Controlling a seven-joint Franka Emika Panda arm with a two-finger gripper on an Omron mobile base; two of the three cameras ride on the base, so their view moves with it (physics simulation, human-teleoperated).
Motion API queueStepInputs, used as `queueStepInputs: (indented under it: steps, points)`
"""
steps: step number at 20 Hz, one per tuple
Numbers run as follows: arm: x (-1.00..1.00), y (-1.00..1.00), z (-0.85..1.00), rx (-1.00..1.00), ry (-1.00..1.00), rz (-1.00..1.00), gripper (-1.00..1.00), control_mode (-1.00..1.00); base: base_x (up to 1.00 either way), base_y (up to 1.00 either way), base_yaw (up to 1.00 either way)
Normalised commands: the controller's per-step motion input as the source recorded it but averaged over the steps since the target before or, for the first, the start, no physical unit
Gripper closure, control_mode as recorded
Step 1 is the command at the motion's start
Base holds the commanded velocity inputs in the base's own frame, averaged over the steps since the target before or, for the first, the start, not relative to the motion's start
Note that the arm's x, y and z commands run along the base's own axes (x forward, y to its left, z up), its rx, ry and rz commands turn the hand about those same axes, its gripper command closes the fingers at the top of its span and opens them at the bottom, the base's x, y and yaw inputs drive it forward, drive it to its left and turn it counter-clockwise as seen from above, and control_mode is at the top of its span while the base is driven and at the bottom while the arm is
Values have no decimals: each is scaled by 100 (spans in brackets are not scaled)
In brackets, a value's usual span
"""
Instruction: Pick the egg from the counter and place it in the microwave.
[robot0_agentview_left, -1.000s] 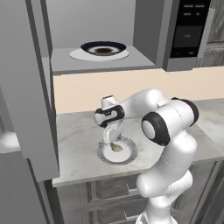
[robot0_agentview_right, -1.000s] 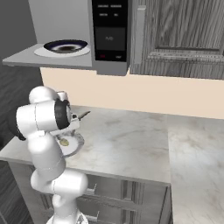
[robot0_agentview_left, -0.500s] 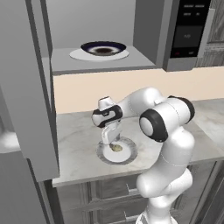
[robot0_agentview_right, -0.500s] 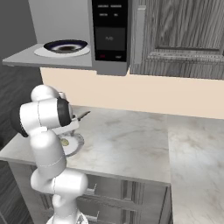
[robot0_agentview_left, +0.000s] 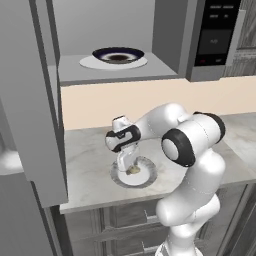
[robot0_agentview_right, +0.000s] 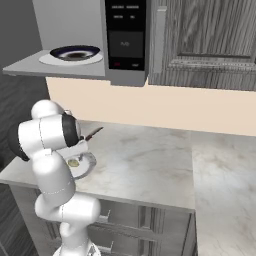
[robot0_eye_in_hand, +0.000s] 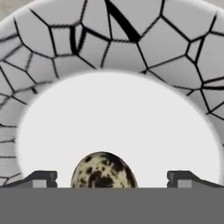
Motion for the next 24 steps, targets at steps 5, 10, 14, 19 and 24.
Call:
queueStepInputs:
  steps: [5,10,14,19,24]
  points:
    - [0,-5,-26,0,0,4,-100,-100,0,0,0]
    - [0,-2,-20,0,0,7,-100,-100,0,0,0]
    - [-16,-1,-16,0,0,6,100,-100,0,0,0]
    - [-41,-9,-3,0,0,4,100,-100,0,0,0]
    - [-39,-1,25,2,-1,5,100,-100,0,0,0]
